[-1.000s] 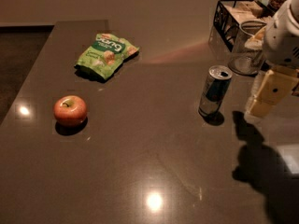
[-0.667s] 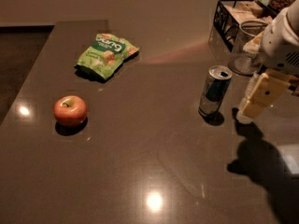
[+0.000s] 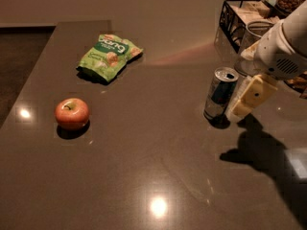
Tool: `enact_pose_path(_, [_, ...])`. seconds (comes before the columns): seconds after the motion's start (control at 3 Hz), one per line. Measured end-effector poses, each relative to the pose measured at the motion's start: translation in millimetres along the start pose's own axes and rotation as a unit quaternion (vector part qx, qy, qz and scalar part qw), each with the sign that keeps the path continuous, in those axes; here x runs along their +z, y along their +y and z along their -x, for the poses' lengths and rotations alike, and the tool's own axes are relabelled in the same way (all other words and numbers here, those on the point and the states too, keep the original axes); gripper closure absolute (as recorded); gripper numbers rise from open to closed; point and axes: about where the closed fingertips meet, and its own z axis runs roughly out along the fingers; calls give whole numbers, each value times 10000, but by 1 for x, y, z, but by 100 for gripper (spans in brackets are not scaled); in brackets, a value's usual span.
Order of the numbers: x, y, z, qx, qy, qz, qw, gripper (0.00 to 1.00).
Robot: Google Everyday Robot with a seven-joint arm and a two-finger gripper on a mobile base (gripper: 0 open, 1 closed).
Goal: Pick redbull can
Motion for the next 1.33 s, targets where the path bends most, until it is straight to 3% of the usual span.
enact_pose_path(0.33, [14,-5,6,182,-189,132,9996,0])
enact_pose_path(0.67, [21,-5,14,309,-365,288,9984,16])
enact_pose_path(1.33, [19,-6,25,351,-670,399,9963,64])
